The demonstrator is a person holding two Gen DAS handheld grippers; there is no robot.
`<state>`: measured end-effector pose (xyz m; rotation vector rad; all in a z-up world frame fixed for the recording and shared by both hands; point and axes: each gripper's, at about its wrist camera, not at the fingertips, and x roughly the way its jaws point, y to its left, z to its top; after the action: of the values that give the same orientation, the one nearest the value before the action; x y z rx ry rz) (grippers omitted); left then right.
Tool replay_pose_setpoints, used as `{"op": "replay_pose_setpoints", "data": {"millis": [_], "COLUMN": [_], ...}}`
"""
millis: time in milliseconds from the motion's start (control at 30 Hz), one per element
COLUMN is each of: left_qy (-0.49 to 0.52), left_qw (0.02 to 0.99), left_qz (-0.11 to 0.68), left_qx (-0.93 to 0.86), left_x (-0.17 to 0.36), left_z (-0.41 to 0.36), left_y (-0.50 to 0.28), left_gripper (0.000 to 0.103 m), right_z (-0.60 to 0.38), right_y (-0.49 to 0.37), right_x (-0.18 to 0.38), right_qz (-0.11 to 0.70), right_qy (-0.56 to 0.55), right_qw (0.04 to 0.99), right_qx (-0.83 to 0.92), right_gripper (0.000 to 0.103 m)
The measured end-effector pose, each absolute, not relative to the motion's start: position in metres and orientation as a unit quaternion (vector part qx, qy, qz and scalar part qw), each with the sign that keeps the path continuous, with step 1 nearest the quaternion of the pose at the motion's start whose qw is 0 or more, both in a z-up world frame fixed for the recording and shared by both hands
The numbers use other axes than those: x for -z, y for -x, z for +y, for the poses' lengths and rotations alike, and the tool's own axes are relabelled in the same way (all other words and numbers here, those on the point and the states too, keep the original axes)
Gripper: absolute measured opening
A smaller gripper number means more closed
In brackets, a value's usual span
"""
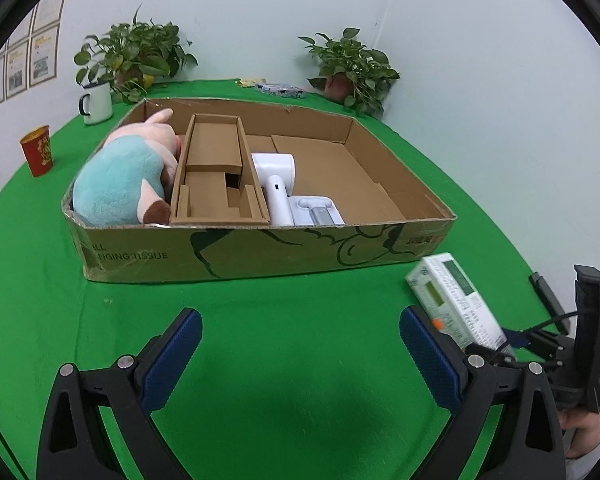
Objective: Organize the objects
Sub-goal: 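Grasp the white medicine box with the right gripper and lift it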
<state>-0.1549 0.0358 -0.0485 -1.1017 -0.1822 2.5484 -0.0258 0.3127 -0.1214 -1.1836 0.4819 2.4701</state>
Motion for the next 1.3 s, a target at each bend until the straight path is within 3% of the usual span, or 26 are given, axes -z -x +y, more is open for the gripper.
{"op": "replay_pose_setpoints", "data": {"millis": [100, 167, 200, 533, 867, 1000, 1100, 1233, 1300], "left_qy": [0.403, 0.419, 0.429, 0.497, 0.508, 0.511, 0.51, 0.515, 0.517], "left_qw": [0.19, 0.201, 0.209, 0.295, 0.313, 0.311, 0.303, 0.293, 0.294], "left_qz": [-0.083, -0.095, -0.103, -0.212, -0.258, -0.264, -0.265, -0.257, -0.253], "left_qx": [-0.891, -0.88, -0.872, -0.788, -0.76, -0.757, -0.761, -0.764, -0.763], "left_x": [0.053, 0.059, 0.064, 0.11, 0.129, 0.137, 0.14, 0.145, 0.148], "left_z": [0.031, 0.032, 0.033, 0.051, 0.068, 0.079, 0.085, 0.093, 0.098], "left_y": [0.156, 0.159, 0.16, 0.176, 0.192, 0.194, 0.195, 0.196, 0.196], "left_gripper": [0.099, 0.099, 0.099, 0.099, 0.089, 0.079, 0.074, 0.054, 0.049], "right_z": [0.285, 0.265, 0.26, 0.222, 0.215, 0.21, 0.211, 0.221, 0.226], "right_y": [0.036, 0.045, 0.047, 0.059, 0.063, 0.067, 0.066, 0.061, 0.059], "right_x": [0.11, 0.109, 0.11, 0.124, 0.132, 0.134, 0.139, 0.138, 0.137], "right_qz": [0.182, 0.175, 0.17, 0.095, 0.101, 0.092, 0.113, 0.155, 0.176], "right_qy": [0.402, 0.396, 0.396, 0.426, 0.434, 0.435, 0.438, 0.426, 0.422], "right_qw": [0.132, 0.096, 0.093, 0.068, 0.069, 0.06, 0.052, 0.049, 0.043], "right_qx": [-0.887, -0.896, -0.898, -0.897, -0.893, -0.894, -0.89, -0.89, -0.889], "right_gripper": [0.065, 0.085, 0.088, 0.088, 0.088, 0.087, 0.077, 0.076, 0.075]}}
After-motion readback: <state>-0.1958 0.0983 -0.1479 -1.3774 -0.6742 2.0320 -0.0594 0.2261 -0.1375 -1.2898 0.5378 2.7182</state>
